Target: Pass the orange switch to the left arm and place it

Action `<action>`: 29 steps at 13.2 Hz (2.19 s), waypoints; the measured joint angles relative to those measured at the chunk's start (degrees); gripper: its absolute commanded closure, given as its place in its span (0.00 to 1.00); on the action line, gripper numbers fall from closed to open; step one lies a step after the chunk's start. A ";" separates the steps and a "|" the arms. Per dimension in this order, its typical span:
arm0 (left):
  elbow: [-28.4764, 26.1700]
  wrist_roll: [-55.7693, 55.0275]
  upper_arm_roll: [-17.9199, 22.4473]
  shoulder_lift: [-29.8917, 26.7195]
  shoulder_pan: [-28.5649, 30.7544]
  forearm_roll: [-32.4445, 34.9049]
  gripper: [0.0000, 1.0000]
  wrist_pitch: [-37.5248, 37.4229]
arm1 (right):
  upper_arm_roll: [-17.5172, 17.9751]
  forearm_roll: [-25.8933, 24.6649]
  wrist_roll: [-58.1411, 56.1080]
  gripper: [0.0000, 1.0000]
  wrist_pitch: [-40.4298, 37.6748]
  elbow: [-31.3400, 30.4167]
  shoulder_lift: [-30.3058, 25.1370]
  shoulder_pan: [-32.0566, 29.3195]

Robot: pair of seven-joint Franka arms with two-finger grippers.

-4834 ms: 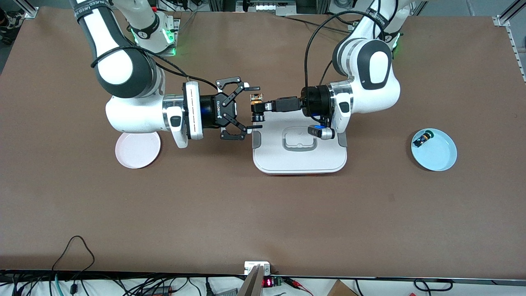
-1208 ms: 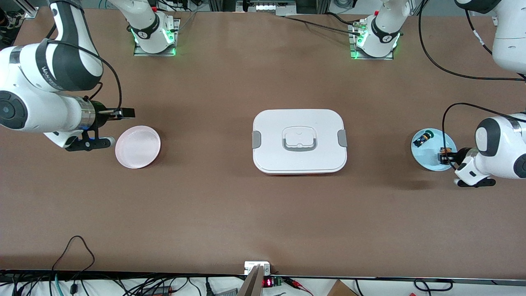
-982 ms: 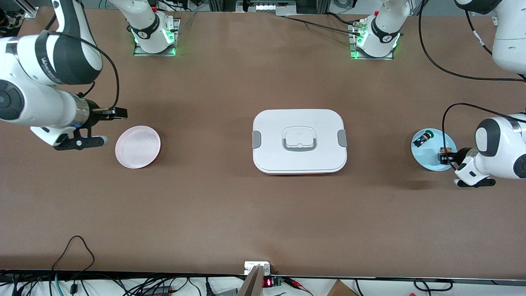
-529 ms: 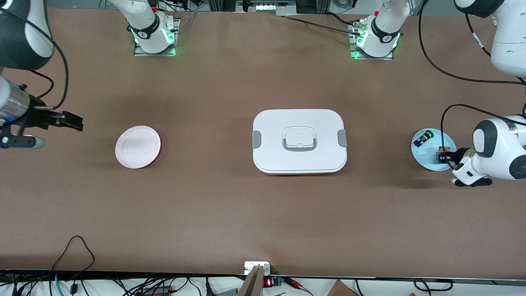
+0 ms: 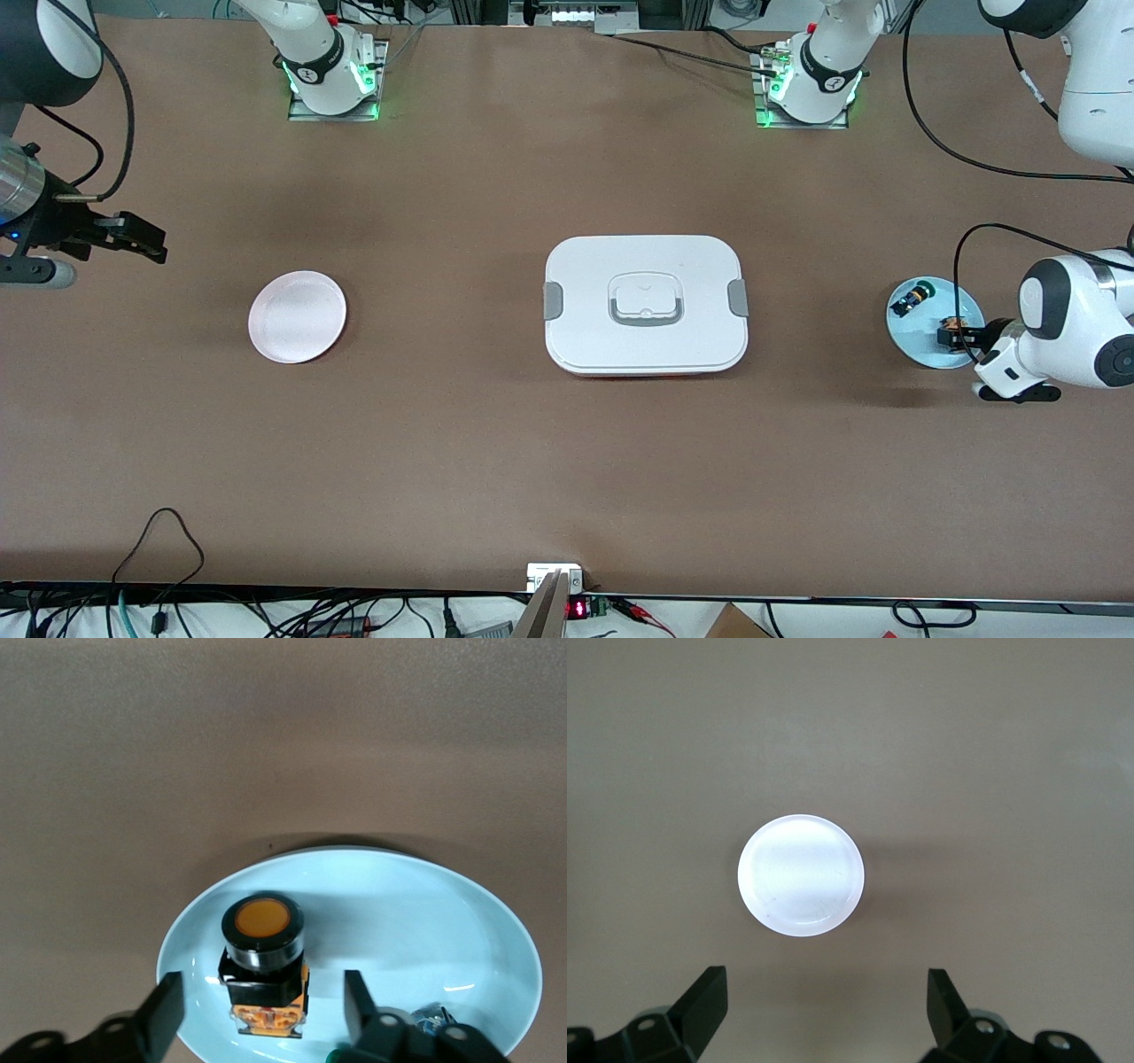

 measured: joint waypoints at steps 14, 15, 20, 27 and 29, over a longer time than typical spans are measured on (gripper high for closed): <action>5.55 -2.57 -5.08 -15.46 -5.13 -6.61 0.00 -6.61 | -0.24 1.37 -0.02 0.00 -2.09 -0.62 -2.71 -0.13; 5.55 -3.79 -5.06 -17.02 -5.98 -7.04 0.00 -8.06 | -0.13 1.39 -0.02 0.00 -2.10 -0.20 -2.71 -0.12; 5.70 -9.65 -5.14 -24.89 -10.55 -10.77 0.00 -16.39 | -0.14 1.40 -0.02 0.00 -2.57 0.24 -2.74 -0.13; 4.85 -9.94 2.55 -32.82 -18.91 -12.99 0.00 -23.23 | 0.12 1.41 -0.02 0.00 -3.17 0.78 -2.88 -0.10; 3.61 -9.38 5.41 -33.37 -20.02 -15.27 0.00 -23.27 | 0.13 1.42 -0.02 0.00 -3.49 1.00 -2.99 -0.10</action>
